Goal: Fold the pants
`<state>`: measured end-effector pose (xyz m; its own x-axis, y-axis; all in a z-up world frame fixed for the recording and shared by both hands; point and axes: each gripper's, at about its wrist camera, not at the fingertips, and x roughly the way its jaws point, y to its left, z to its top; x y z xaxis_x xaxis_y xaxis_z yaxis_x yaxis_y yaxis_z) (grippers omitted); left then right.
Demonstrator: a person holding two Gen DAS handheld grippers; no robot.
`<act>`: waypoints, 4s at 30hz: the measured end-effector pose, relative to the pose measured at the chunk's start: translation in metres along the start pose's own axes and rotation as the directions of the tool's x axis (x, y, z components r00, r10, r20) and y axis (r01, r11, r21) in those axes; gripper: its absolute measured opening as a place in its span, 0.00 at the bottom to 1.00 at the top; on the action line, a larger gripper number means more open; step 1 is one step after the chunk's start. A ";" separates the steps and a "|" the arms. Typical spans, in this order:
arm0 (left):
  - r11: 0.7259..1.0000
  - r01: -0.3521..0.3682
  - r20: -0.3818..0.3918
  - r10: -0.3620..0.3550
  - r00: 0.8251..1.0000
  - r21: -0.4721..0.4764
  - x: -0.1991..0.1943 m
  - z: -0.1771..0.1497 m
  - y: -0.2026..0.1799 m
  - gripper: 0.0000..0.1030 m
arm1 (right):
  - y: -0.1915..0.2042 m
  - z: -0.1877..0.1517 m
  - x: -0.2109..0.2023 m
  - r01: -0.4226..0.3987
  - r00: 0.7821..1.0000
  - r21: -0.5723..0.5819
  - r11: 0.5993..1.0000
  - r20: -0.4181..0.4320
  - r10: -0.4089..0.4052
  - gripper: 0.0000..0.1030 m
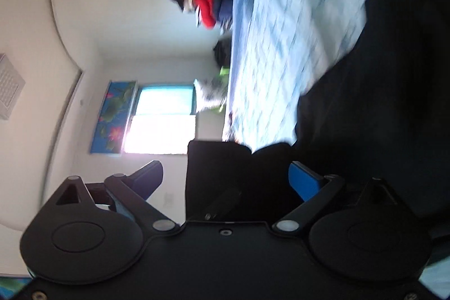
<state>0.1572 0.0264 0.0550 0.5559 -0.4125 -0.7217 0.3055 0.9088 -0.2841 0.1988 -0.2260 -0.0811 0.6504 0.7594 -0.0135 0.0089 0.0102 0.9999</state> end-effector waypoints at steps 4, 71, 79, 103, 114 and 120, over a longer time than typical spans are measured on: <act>0.992 -0.034 -0.053 0.041 0.998 0.119 0.046 -0.018 -0.044 0.20 | -0.008 0.012 -0.044 -0.023 0.996 0.004 1.000 0.088 0.023 0.95; 0.999 -0.031 -0.116 0.033 0.993 0.022 0.066 -0.084 0.004 0.92 | -0.019 0.052 -0.088 0.484 0.846 -0.396 0.780 -0.015 -0.533 0.26; 0.997 0.045 0.127 -0.037 0.991 -0.061 0.022 -0.033 0.001 0.84 | 0.051 0.027 -0.087 0.349 0.935 -0.491 0.798 0.120 -0.335 0.67; 0.991 -0.087 0.033 0.084 0.996 0.106 0.113 -0.047 -0.022 0.94 | -0.011 0.043 -0.032 0.348 0.936 -0.342 0.873 0.075 -0.344 0.63; 0.968 -0.171 0.104 0.154 0.983 0.182 0.101 -0.070 -0.030 0.99 | -0.008 0.017 -0.073 0.285 0.958 -0.317 0.905 0.128 -0.257 0.85; 0.972 -0.169 0.119 0.150 0.981 0.164 0.067 -0.072 -0.029 0.93 | -0.007 0.016 -0.088 0.371 0.927 -0.322 0.871 0.191 -0.324 0.80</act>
<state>0.1300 -0.0237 -0.0308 0.6835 -0.2759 -0.6758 0.3298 0.9427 -0.0513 0.1537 -0.3037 -0.0866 0.7453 0.5759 -0.3360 0.0046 0.4995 0.8663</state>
